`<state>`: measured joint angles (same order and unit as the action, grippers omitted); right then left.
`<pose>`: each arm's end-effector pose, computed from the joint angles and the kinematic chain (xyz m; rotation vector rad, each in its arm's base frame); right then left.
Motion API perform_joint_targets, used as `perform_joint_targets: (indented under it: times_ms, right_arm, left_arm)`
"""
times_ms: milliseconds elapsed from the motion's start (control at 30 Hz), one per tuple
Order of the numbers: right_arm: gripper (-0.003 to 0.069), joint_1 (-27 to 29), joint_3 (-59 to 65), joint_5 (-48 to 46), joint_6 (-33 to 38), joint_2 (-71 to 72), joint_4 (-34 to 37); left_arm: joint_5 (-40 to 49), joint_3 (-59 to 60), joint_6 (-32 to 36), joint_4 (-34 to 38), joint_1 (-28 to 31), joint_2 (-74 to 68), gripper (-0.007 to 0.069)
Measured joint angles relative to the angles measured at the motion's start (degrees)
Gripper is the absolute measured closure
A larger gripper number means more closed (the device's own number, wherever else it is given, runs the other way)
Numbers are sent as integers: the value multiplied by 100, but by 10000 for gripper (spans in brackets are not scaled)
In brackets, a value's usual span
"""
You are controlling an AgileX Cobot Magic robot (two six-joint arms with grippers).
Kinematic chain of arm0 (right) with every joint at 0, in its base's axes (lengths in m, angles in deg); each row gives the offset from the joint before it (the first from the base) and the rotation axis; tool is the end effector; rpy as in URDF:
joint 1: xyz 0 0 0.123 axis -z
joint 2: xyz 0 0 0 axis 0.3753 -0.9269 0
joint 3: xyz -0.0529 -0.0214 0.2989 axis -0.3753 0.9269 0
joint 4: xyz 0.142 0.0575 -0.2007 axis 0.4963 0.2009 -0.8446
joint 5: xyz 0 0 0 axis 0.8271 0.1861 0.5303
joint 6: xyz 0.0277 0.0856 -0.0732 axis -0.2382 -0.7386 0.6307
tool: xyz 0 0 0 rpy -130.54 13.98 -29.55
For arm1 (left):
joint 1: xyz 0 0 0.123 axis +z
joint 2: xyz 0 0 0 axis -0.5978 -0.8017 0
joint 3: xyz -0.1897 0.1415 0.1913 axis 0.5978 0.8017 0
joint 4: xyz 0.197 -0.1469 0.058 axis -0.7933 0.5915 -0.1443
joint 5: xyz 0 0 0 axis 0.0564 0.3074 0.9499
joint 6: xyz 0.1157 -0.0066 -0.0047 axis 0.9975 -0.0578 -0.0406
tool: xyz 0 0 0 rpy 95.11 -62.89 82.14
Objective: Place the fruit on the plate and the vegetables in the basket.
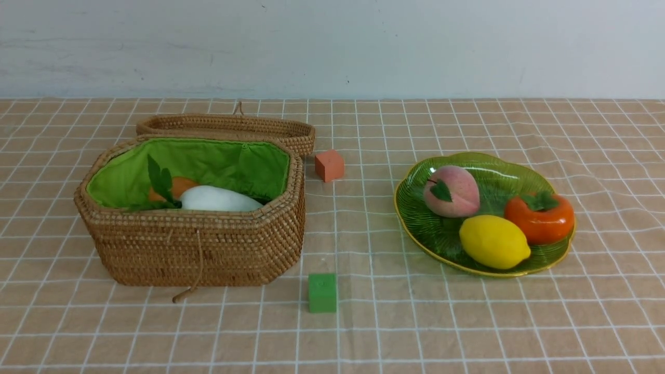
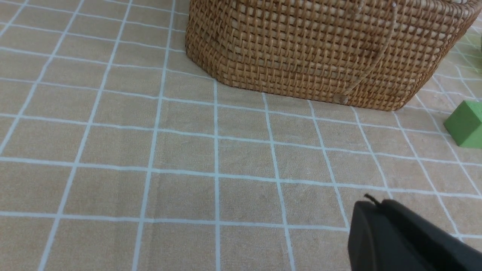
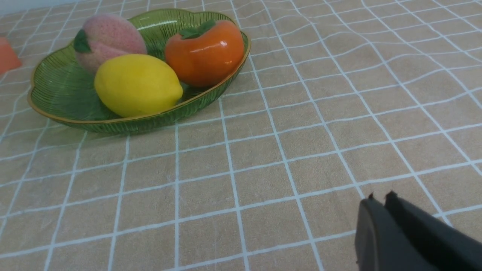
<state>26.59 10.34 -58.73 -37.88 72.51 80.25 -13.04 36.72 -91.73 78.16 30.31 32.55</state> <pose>0.0572 -0.0059 0.1657 0.2035 1.8606 0.0237 0.0566 -0.0096 0.1615 -0.1183 1.8860 -0.2806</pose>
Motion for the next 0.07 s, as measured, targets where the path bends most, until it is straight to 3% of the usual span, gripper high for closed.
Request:
perform_joint_targets:
  times_ms: [67]
  right_arm:
    - [622, 0, 0, 0, 0, 0, 0]
  left_arm:
    - [0, 0, 0, 0, 0, 0, 634]
